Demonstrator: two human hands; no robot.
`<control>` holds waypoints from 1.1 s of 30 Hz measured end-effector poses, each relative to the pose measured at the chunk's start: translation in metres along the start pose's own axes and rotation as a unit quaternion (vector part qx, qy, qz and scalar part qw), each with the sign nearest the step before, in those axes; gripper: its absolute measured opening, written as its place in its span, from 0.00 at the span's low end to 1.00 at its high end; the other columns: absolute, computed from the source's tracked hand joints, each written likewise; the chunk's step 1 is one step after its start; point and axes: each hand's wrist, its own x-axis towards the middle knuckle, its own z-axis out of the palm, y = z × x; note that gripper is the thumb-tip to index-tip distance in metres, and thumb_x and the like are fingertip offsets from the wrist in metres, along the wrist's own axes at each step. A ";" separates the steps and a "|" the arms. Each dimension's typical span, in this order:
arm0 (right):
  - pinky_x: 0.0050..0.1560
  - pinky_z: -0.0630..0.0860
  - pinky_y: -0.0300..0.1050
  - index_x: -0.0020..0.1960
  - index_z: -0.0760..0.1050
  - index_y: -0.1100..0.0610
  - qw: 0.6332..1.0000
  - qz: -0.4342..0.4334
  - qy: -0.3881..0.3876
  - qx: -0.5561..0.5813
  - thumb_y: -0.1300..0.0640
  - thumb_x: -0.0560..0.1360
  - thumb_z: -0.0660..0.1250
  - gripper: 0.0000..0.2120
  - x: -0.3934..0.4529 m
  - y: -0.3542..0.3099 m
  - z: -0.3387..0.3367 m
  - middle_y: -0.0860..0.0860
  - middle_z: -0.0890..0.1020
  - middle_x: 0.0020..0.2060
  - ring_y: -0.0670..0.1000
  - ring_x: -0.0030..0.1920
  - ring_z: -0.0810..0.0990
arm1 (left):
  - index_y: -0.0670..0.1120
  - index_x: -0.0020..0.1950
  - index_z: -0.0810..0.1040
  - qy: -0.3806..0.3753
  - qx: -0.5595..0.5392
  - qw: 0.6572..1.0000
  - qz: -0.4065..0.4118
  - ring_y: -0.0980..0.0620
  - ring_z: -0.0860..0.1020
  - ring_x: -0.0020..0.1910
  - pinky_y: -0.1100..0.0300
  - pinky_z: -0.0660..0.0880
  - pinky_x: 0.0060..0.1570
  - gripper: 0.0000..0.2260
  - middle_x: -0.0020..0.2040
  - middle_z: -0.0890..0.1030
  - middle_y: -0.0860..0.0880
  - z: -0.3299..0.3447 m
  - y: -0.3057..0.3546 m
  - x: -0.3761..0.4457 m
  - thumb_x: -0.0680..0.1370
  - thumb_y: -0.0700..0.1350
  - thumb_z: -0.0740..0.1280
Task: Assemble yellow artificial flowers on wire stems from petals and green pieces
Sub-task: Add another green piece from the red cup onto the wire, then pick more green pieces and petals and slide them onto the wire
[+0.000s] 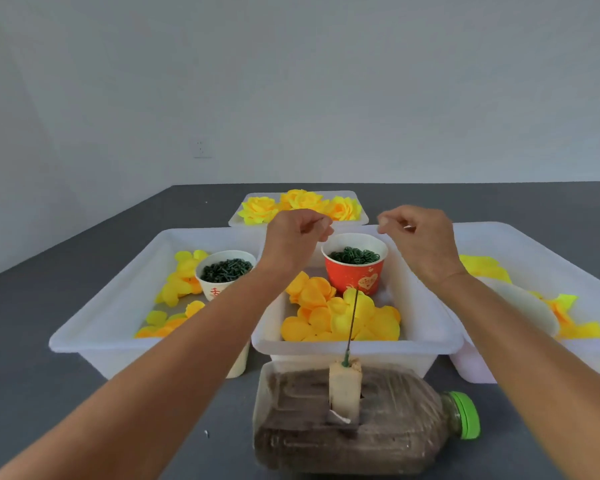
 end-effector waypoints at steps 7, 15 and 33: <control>0.42 0.75 0.30 0.38 0.81 0.56 0.980 0.017 -0.129 0.151 0.61 0.74 0.69 0.07 -0.020 -0.042 0.040 0.44 0.83 0.33 0.40 0.37 0.81 | 0.40 0.47 0.82 0.049 0.065 0.997 0.001 0.61 0.78 0.33 0.73 0.72 0.38 0.07 0.38 0.82 0.48 -0.056 -0.018 -0.016 0.77 0.39 0.65; 0.40 0.76 0.43 0.39 0.81 0.58 0.957 0.075 -0.208 0.188 0.62 0.74 0.68 0.06 -0.016 -0.046 0.086 0.51 0.84 0.34 0.45 0.35 0.81 | 0.47 0.40 0.80 0.053 0.335 0.937 -0.085 0.50 0.73 0.38 0.62 0.66 0.37 0.10 0.38 0.78 0.47 -0.103 -0.066 0.001 0.75 0.37 0.62; 0.36 0.75 0.30 0.43 0.82 0.62 0.959 0.087 -0.241 0.125 0.61 0.74 0.68 0.06 -0.020 -0.020 0.103 0.53 0.84 0.35 0.41 0.35 0.81 | 0.42 0.59 0.79 -0.090 0.548 0.821 -0.133 0.45 0.78 0.55 0.57 0.76 0.50 0.12 0.55 0.80 0.43 -0.079 -0.102 0.015 0.76 0.37 0.63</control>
